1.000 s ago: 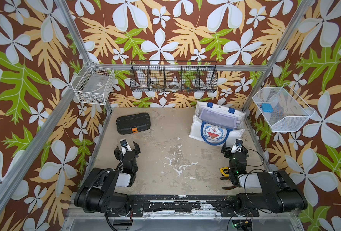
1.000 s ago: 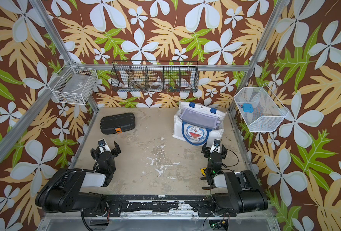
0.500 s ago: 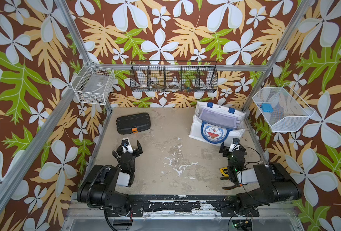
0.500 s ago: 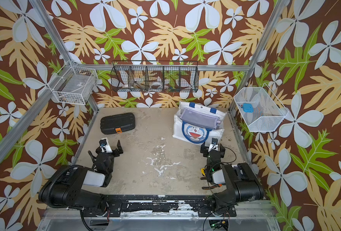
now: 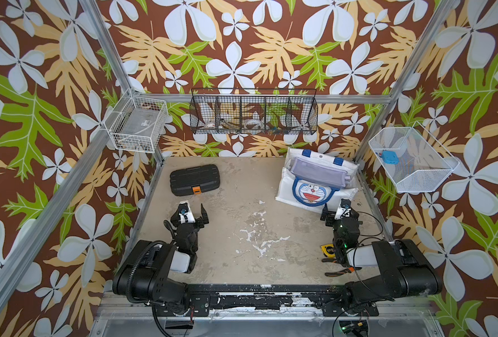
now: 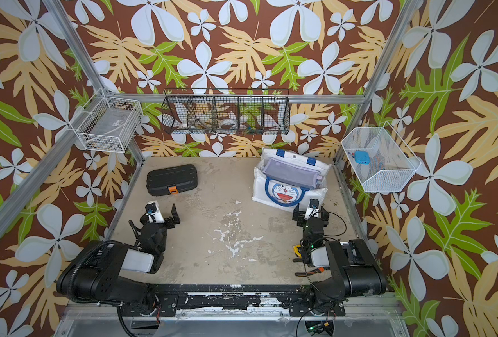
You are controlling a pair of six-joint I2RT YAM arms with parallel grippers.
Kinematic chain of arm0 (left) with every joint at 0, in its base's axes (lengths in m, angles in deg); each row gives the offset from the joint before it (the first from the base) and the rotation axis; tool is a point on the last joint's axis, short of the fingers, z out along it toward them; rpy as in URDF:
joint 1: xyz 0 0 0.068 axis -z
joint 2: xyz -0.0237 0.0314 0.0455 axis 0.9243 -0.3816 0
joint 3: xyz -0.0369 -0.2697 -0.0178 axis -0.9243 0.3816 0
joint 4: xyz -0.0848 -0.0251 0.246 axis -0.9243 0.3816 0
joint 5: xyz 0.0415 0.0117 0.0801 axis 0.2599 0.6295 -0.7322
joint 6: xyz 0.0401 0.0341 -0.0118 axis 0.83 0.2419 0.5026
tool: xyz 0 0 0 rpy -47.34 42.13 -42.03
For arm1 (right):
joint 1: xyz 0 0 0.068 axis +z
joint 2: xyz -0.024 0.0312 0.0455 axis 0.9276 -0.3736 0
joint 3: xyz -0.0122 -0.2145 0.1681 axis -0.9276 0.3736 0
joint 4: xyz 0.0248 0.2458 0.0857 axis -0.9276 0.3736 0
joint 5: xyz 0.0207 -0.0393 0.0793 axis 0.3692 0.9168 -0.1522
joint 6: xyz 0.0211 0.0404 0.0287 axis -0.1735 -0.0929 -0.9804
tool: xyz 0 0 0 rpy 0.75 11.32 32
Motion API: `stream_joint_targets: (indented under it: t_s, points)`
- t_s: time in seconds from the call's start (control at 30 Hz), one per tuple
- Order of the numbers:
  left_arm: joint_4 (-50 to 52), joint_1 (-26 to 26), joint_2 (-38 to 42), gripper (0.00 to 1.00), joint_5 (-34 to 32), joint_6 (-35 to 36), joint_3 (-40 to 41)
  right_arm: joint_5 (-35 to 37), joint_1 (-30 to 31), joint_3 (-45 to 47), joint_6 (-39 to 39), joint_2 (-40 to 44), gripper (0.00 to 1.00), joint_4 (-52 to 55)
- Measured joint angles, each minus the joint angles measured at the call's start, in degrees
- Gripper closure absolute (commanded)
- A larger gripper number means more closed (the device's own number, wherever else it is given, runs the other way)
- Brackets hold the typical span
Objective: Put the pencil pouch into the canvas bag
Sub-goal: Reset both arms
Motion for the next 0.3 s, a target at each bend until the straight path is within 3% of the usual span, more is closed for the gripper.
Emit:
stream_joint_targets:
  t_s: [0.3]
  points:
    - [0.0,-0.2,-0.1,0.0,0.2,0.0,-0.2,-0.1,0.0,0.0,0.0,0.0,0.0,0.0]
